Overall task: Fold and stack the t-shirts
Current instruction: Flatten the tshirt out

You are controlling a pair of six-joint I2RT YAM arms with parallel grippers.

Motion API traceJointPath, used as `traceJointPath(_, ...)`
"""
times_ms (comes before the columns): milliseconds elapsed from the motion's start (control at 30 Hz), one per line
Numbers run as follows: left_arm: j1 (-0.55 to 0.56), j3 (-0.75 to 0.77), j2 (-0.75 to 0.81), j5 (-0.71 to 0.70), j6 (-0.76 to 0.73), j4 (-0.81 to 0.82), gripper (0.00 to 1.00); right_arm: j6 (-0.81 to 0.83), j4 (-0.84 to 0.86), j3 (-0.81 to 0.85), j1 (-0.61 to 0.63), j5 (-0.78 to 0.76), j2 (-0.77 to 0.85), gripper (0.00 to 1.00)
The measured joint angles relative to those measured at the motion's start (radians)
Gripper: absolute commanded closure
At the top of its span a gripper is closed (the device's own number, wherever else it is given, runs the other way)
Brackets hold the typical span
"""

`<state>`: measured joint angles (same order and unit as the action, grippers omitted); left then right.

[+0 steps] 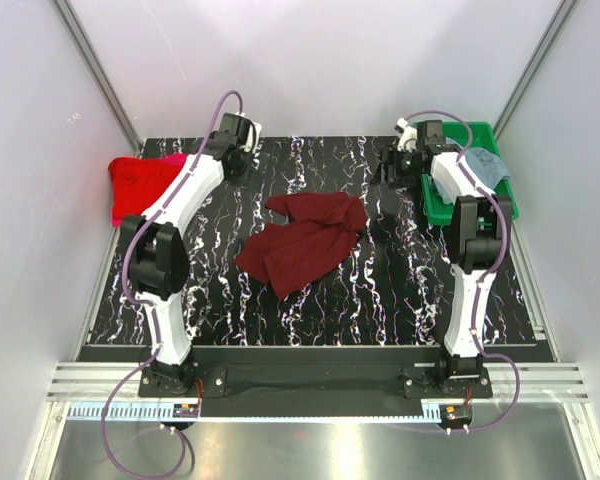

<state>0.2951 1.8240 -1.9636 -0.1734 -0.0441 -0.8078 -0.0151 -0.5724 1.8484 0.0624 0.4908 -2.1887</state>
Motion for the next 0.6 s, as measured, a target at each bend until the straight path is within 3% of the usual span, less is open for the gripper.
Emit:
traceJointPath(233,0.042,0.006,0.007,0.013,-0.005,0.001,0.01,-0.015,0.007,0.104,-0.099,-0.019,-0.192,0.23)
traceJointPath(600,0.080,0.006,0.018,0.001,-0.015,0.003,0.01,-0.016,0.029,0.179,-0.129,-0.091,-0.211,0.21)
